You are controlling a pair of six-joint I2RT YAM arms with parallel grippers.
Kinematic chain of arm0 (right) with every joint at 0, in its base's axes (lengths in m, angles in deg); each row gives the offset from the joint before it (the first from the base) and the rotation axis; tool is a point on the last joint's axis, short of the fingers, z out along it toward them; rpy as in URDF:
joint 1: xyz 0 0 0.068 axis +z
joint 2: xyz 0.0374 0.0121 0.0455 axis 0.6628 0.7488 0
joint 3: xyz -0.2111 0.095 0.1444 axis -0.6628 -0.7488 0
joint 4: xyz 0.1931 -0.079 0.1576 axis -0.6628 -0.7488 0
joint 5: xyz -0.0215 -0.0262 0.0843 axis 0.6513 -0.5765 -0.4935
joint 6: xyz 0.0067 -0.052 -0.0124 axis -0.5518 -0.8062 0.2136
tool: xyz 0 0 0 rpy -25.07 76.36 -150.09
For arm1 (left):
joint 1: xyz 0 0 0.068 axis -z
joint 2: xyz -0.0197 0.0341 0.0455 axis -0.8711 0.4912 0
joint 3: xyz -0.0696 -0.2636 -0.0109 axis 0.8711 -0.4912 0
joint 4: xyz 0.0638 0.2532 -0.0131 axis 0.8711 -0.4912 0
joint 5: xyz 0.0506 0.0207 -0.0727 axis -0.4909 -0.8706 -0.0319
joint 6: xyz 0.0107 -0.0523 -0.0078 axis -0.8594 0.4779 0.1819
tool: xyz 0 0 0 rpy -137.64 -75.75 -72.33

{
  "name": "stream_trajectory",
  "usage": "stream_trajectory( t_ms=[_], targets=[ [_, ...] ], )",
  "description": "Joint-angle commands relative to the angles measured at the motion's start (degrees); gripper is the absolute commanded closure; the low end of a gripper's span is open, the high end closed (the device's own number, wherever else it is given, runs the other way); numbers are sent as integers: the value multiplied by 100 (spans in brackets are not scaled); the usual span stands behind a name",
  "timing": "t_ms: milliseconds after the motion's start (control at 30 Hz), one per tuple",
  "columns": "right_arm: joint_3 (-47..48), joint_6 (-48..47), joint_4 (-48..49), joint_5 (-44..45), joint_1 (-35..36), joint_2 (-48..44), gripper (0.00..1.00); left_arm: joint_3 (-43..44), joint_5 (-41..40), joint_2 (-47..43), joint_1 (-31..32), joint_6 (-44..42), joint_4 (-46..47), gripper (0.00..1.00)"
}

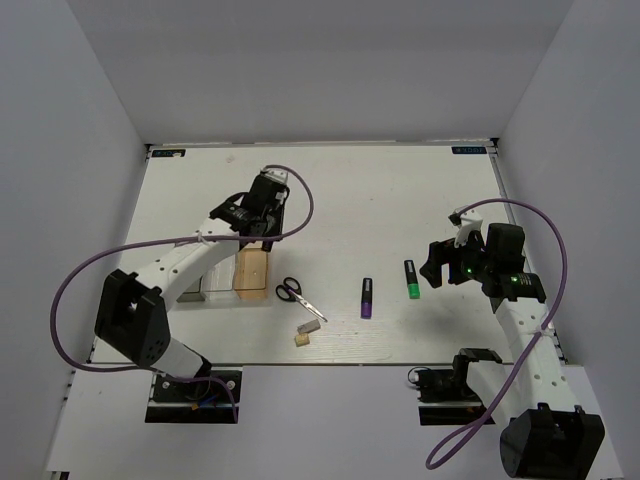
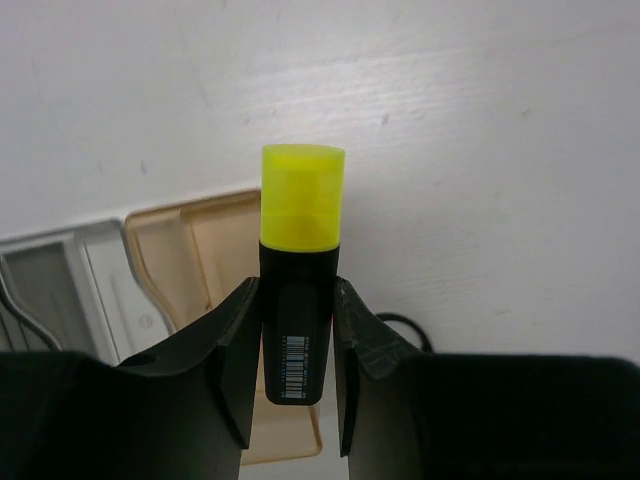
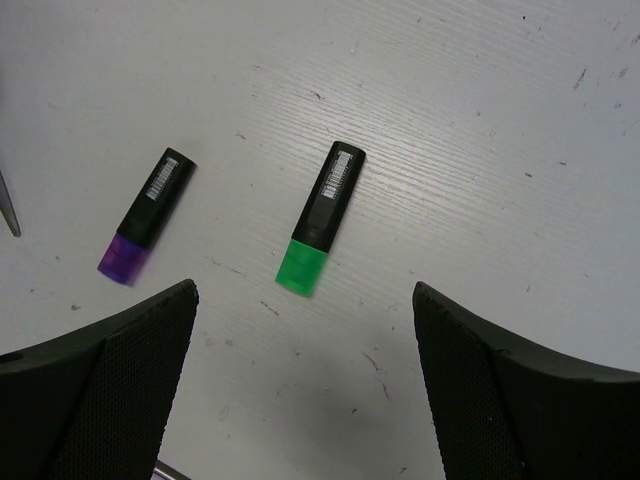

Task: Sort the stationery into containers
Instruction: Place the stationery into the container

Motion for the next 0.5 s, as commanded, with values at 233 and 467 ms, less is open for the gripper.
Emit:
stream_trajectory(
  t_ms=[233,467],
  targets=[
    [184,34,69,-64,-2,-9,11,-535,-555,-136,-227,488,-578,100],
    [193,43,69,-82,-2,9,11,-825,-502,-215,-386,514,-604,77]
  ],
)
